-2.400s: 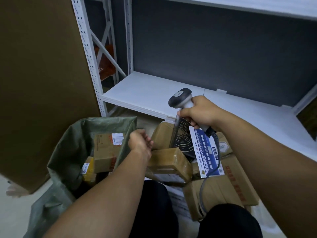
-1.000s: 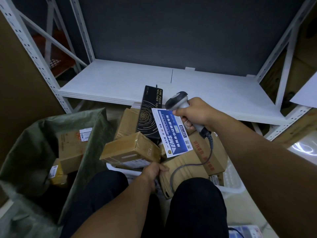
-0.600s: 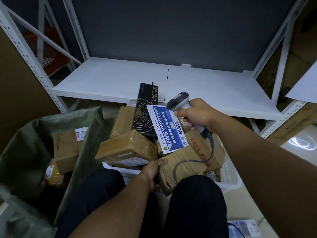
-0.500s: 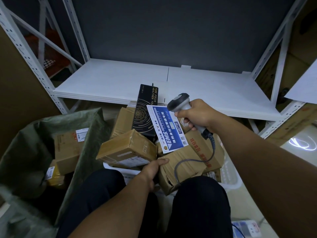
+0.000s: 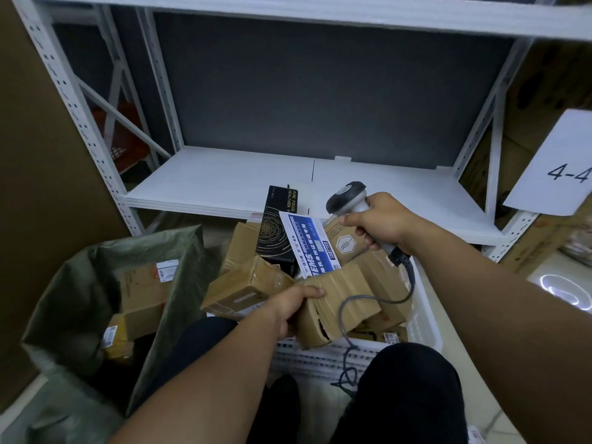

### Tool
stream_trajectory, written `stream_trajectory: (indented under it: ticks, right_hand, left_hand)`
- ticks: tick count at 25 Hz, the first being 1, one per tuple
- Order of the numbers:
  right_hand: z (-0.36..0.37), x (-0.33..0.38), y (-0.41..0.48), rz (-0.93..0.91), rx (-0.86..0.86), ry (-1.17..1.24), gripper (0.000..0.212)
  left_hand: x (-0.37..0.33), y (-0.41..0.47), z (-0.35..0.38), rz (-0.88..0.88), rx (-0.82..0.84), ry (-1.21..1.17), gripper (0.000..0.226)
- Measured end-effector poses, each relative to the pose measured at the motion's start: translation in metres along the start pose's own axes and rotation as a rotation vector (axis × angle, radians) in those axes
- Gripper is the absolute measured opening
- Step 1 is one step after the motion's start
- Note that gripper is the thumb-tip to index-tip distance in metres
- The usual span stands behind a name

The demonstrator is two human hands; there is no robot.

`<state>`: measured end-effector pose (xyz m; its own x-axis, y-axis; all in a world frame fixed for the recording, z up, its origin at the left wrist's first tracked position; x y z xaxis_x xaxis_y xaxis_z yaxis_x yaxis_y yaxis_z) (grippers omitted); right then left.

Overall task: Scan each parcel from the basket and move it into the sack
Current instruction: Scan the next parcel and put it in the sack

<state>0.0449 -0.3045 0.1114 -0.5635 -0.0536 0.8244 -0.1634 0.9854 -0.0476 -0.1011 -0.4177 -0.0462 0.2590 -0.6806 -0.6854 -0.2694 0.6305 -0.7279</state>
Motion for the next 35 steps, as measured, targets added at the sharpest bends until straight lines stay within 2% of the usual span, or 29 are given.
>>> stream_trajectory:
  ticks: [2,7,10,12,15,17,20,24,27,31,33,35]
  right_hand:
    - [-0.006,0.001,-0.011,-0.003,-0.006,0.009,0.022]
    - [-0.015,0.005,-0.025,-0.021,-0.065,0.02,0.022]
    - [-0.016,0.008,-0.025,-0.013,-0.122,0.058,0.025]
    - [-0.016,0.01,-0.021,-0.017,-0.186,0.092,0.023]
    - [-0.016,0.008,-0.008,-0.011,-0.299,0.176,0.018]
    - [-0.013,0.002,0.005,0.027,-0.362,0.283,0.021]
    - [-0.007,-0.007,0.025,0.082,-0.453,0.388,0.031]
    - [0.008,-0.012,0.057,0.095,-0.511,0.433,0.024]
    - [0.02,-0.017,0.077,0.107,-0.519,0.447,0.017]
    - [0.032,-0.026,0.094,0.17,-0.496,0.532,0.022]
    - [0.038,-0.038,0.1,0.207,-0.527,0.558,0.016]
    - [0.044,-0.049,0.101,0.216,-0.549,0.569,0.013]
  left_hand:
    - [-0.007,-0.015,-0.002,0.047,0.008,0.01,0.037]
    - [-0.035,-0.036,-0.021,0.228,-0.162,-0.123,0.044]
    - [-0.057,-0.046,-0.036,0.37,-0.277,-0.247,0.074]
    - [-0.073,-0.055,-0.047,0.585,-0.383,-0.262,0.081]
    - [-0.091,-0.056,-0.054,0.89,-0.484,-0.079,0.093]
    - [-0.101,-0.05,-0.055,1.021,-0.502,0.086,0.1]
    - [-0.114,-0.033,-0.054,1.087,-0.474,0.202,0.101]
    - [-0.133,-0.001,-0.05,1.155,-0.425,0.338,0.096]
    - [-0.144,0.025,-0.049,1.217,-0.438,0.462,0.097]
    - [-0.158,0.047,-0.044,1.244,-0.519,0.611,0.098]
    - [-0.168,0.059,-0.037,1.215,-0.488,0.58,0.1]
    - [-0.175,0.064,-0.027,1.17,-0.357,0.485,0.1]
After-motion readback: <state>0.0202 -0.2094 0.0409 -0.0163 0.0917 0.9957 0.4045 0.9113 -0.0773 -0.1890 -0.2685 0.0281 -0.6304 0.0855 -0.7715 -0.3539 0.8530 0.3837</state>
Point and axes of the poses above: each hand's wrist, its own y-axis towards the middle knuckle, its own z-axis out of the palm, x = y × z, the point moved 3 cm from there along y, towards the middle knuckle, and after that the axes turned 13 degrees about -x, right-handed, at the moved point
